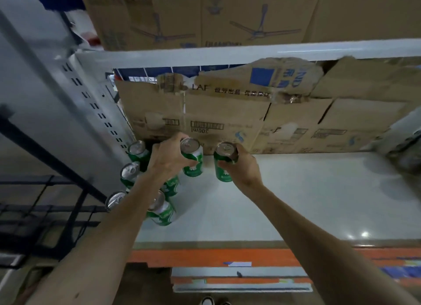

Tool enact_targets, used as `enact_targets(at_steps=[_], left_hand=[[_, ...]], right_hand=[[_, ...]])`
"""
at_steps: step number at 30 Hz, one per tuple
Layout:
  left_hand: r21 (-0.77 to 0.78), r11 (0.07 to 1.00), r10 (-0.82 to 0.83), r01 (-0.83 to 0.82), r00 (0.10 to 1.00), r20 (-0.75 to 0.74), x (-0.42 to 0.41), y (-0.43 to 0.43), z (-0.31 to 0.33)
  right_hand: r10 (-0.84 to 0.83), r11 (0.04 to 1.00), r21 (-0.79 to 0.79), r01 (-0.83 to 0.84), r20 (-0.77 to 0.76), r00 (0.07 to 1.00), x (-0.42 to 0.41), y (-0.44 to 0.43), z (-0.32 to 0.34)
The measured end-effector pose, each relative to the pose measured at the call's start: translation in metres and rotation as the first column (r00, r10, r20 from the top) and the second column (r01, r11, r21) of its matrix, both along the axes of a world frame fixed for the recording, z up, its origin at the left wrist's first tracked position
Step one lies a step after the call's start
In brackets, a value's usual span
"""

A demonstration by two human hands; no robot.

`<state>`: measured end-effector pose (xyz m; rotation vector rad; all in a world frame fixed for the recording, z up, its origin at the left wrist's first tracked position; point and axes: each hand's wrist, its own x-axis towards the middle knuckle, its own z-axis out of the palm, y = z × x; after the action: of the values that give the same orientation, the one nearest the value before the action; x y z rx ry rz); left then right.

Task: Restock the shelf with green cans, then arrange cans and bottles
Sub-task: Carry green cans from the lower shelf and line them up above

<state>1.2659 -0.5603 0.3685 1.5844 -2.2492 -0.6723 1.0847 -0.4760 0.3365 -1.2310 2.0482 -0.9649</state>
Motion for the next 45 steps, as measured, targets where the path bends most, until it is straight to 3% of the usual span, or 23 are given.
enact_targets(at_steps=[11, 25, 45], left_hand=[[-0.05, 0.996, -0.062, 0.074, 0.978, 0.201, -0.016, -0.048, -0.042], [-0.08, 0.993, -0.07, 0.089, 0.975, 0.212, -0.028, -0.051, -0.053], [-0.065, 0.994, -0.075, 0.085, 0.987, 0.142, -0.022, -0.052, -0.057]], right_hand=[[-0.018, 0.997, -0.075, 0.02, 0.021, 1.0, 0.001, -0.049, -0.032], [-0.033, 0.997, -0.069, 0.044, 0.156, 0.987, -0.005, -0.055, -0.048], [0.059, 0.998, -0.031, -0.06, -0.037, 0.998, -0.011, -0.047, -0.05]])
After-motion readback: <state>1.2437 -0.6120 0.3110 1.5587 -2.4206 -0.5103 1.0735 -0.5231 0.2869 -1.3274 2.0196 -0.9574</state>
